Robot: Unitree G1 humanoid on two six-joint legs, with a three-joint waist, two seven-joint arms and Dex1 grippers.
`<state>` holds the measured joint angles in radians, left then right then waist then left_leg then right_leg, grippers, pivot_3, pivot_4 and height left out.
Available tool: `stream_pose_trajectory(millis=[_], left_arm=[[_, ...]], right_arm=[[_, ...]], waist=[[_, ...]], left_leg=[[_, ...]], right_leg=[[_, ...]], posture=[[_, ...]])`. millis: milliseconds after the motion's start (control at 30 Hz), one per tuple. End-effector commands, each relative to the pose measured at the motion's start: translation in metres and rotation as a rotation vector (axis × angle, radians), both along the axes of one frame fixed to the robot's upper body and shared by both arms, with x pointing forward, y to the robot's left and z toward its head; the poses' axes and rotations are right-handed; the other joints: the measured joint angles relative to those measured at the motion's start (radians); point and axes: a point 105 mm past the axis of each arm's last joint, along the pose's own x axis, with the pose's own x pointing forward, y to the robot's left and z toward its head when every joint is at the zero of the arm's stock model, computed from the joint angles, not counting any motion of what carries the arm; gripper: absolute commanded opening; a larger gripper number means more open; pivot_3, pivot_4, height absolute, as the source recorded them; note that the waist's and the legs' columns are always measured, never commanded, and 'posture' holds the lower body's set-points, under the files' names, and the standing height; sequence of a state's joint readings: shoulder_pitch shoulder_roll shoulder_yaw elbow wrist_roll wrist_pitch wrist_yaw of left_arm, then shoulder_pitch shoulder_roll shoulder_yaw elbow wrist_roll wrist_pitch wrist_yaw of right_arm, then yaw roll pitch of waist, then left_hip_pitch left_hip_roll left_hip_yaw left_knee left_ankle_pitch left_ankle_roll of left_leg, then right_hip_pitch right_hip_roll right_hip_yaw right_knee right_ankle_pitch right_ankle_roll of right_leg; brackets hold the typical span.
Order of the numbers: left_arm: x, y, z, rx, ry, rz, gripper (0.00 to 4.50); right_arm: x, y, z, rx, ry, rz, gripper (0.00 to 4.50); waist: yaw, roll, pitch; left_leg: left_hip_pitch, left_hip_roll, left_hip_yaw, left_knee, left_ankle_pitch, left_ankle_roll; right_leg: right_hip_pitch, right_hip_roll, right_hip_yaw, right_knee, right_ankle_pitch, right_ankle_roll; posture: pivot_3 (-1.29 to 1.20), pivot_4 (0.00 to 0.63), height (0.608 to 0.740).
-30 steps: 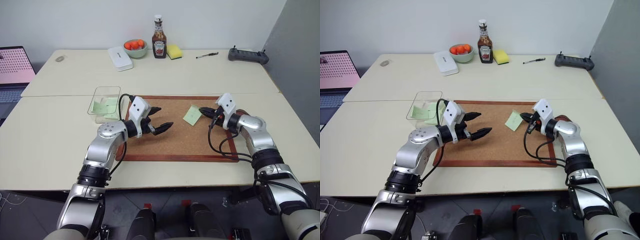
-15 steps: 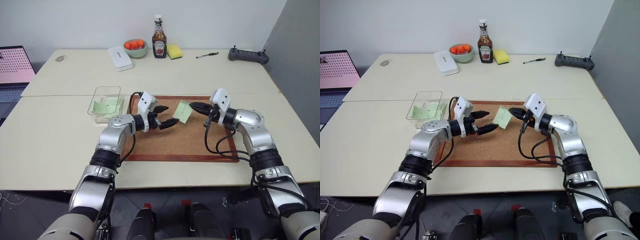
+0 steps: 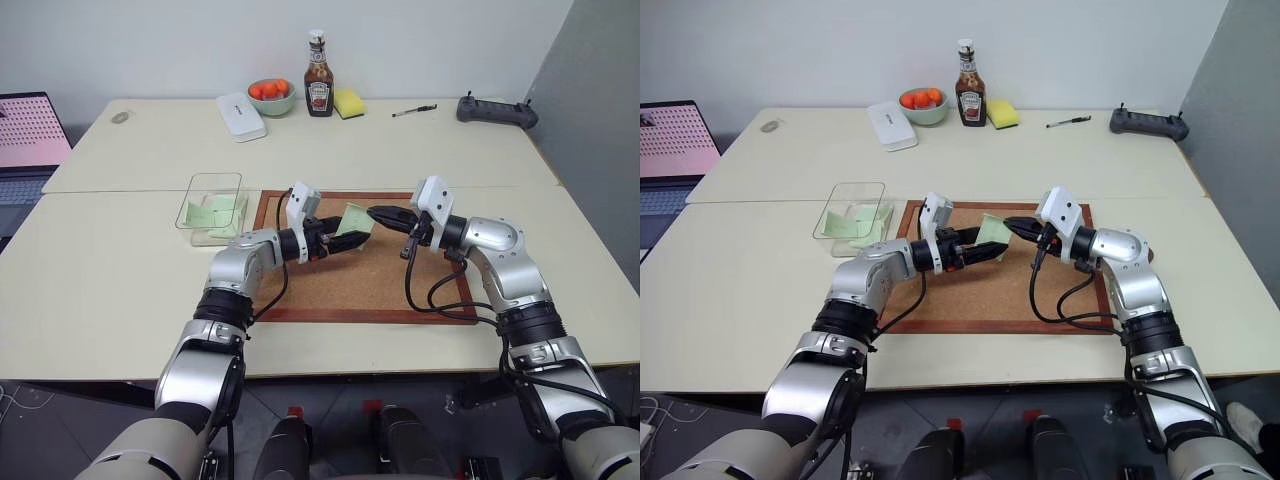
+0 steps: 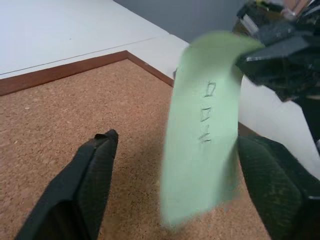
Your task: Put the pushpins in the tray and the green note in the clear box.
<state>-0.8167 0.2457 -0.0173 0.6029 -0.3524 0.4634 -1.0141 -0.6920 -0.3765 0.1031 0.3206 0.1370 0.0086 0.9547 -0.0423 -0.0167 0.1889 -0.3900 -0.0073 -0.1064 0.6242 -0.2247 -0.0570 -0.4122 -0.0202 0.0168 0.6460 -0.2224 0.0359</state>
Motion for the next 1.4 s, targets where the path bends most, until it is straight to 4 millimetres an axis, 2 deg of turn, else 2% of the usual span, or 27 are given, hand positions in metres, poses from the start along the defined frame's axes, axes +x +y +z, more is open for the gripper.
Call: stream_pose_trajectory(millis=[33,133,300,500,767,900,1033,1200,1333,1400], left_arm=[[-0.007,-0.002,0.012,-0.031,-0.02,-0.043,2.77],[-0.01,-0.001,0.009,-0.024,-0.01,-0.053,2.26],[-0.015,-0.002,0.006,-0.017,0.001,-0.067,1.04],[-0.016,-0.002,0.005,-0.011,0.007,-0.067,0.02],[-0.015,0.0,0.002,0.003,0.002,-0.043,0.02],[-0.015,0.002,0.001,0.005,0.001,-0.031,0.0],[-0.016,0.004,0.0,0.012,-0.005,-0.019,0.0],[-0.015,0.012,0.005,-0.013,-0.01,0.023,0.0],[-0.008,0.041,0.013,0.0,-0.062,0.153,0.0],[0.002,0.066,0.022,0.03,-0.1,0.293,0.0]], right_arm=[[-0.004,0.005,0.012,0.008,-0.044,0.022,0.0],[-0.003,0.005,0.011,0.008,-0.041,0.019,0.0],[-0.003,0.004,0.011,0.012,-0.041,0.012,0.0],[-0.003,0.004,0.011,0.015,-0.044,0.009,0.0],[-0.002,0.004,0.011,0.037,-0.004,0.006,0.0],[-0.005,0.005,0.012,0.042,0.015,0.025,0.62],[-0.009,0.004,0.012,0.034,0.032,0.045,1.6],[-0.012,-0.002,0.015,0.015,0.054,0.05,2.54],[-0.017,-0.003,0.019,0.001,0.079,0.062,3.39],[-0.026,0.001,0.021,-0.003,0.095,0.096,3.87]], waist=[[0.0,0.0,0.0],[0.0,0.0,0.0],[0.0,0.0,0.0],[0.0,0.0,0.0],[0.0,0.0,0.0],[0.0,0.0,0.0],[0.0,0.0,0.0],[0.001,0.0,0.0],[-0.004,0.0,0.0],[-0.006,0.0,0.0]], left_leg=[[0.0,0.0,0.0,0.0,0.0,0.0],[0.0,0.0,0.0,0.0,0.0,0.0],[0.0,0.0,0.0,0.0,0.0,0.0],[0.0,0.0,0.0,0.0,0.0,0.0],[0.0,0.0,0.0,0.0,0.0,0.0],[0.0,0.0,0.0,0.0,0.0,0.0],[0.0,0.0,0.0,0.0,0.0,0.0],[0.0,0.0,0.0,0.0,0.0,0.0],[0.0,0.0,0.0,0.0,0.0,0.0],[0.001,0.001,0.0,0.0,0.0,0.0]], right_leg=[[0.0,0.0,0.0,0.0,0.0,0.0],[0.0,0.0,0.0,0.0,0.0,0.0],[0.0,0.0,0.0,0.0,0.0,0.0],[0.0,0.0,0.0,0.0,0.0,0.0],[0.0,0.0,0.0,0.0,0.0,0.0],[0.0,0.0,0.0,0.0,0.0,0.0],[0.0,0.0,0.0,0.0,0.0,0.0],[0.0,0.0,0.0,0.0,0.0,0.0],[0.0,0.0,0.0,0.0,0.0,0.0],[0.0,0.0,0.0,0.001,0.0,0.0]], posture=[[0.0,0.15,0.74],[0.0,0.15,0.74],[0.0,0.15,0.74],[0.0,0.15,0.74],[0.0,0.15,0.74],[0.0,0.15,0.74],[0.0,0.15,0.74],[0.0,0.15,0.74],[0.0,0.15,0.74],[0.0,0.15,0.74]])
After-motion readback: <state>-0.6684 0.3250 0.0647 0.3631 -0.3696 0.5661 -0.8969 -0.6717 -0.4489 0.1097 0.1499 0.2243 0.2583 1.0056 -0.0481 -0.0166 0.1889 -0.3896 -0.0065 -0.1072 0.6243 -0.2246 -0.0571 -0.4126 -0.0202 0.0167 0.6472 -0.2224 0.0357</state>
